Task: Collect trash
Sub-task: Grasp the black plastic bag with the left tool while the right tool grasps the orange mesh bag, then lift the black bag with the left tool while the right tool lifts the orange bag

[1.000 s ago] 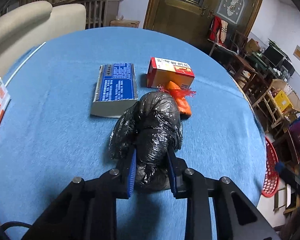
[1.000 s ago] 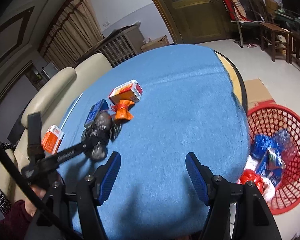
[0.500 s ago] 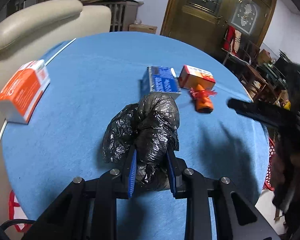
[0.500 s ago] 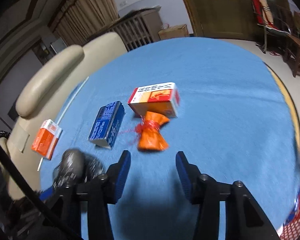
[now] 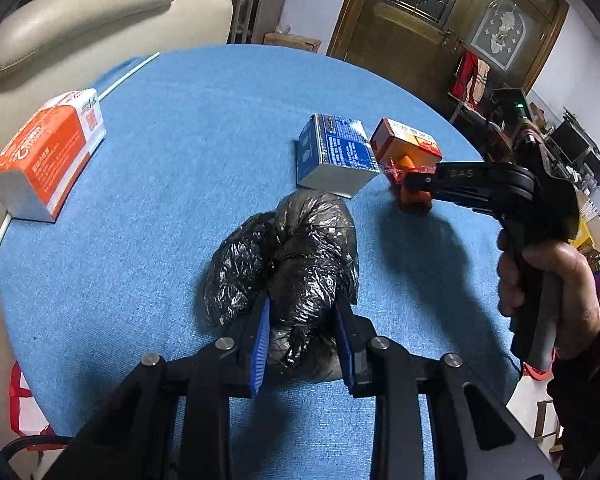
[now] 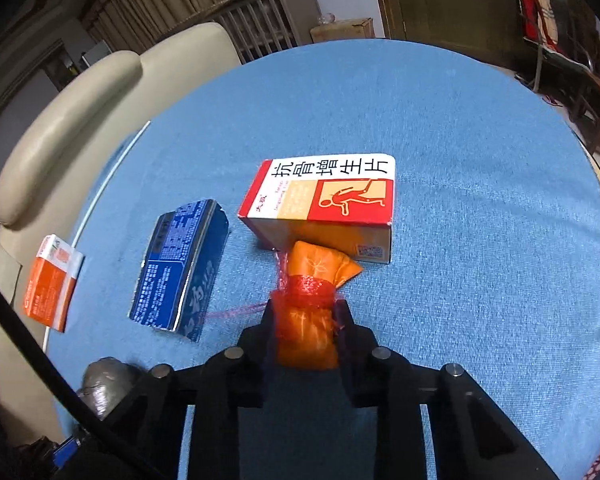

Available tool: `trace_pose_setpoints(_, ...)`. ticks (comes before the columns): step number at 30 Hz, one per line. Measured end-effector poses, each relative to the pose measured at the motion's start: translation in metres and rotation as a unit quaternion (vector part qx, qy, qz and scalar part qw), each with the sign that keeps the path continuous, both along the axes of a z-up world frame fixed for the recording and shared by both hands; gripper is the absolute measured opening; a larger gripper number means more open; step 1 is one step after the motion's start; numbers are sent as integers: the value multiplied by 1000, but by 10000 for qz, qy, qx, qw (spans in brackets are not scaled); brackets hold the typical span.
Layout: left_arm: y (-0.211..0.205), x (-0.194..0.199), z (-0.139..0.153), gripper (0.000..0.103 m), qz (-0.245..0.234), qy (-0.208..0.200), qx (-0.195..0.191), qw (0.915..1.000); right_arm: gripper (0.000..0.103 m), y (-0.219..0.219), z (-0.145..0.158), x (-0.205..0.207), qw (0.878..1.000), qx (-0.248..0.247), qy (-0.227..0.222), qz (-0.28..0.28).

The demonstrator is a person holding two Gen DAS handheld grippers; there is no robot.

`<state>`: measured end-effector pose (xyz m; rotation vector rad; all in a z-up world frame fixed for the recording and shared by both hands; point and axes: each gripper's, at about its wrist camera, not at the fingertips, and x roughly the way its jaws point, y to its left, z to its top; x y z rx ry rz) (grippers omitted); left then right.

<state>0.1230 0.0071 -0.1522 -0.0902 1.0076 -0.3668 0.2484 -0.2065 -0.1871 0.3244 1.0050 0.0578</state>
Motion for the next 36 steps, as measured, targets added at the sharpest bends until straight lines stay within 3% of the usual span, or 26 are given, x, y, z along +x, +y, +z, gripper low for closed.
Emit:
trace_pose_setpoints(6,0,5,-1,37,44,-9,28,10000,27,-5,5,-32,9998,135,-91,110)
trace_pose_setpoints(15,-16,1,0,37,-26,-339,453,9984,27,-11,20,-98,9982,436,-265,320)
trace_pose_setpoints(24,-32,-10,9,13,-188,-671,789,9944,27,-16,26,-150,9975,497,-389,316)
trace_pose_setpoints(30,-36,-18,17,10,-223,-770,760,9939,27,-19,28,-177,9973,495,-485,260)
trace_pose_setpoints(36,-26,-24,22,10,-305,-624,340,9970,27,-23,30,-190,9969,556,-526,171)
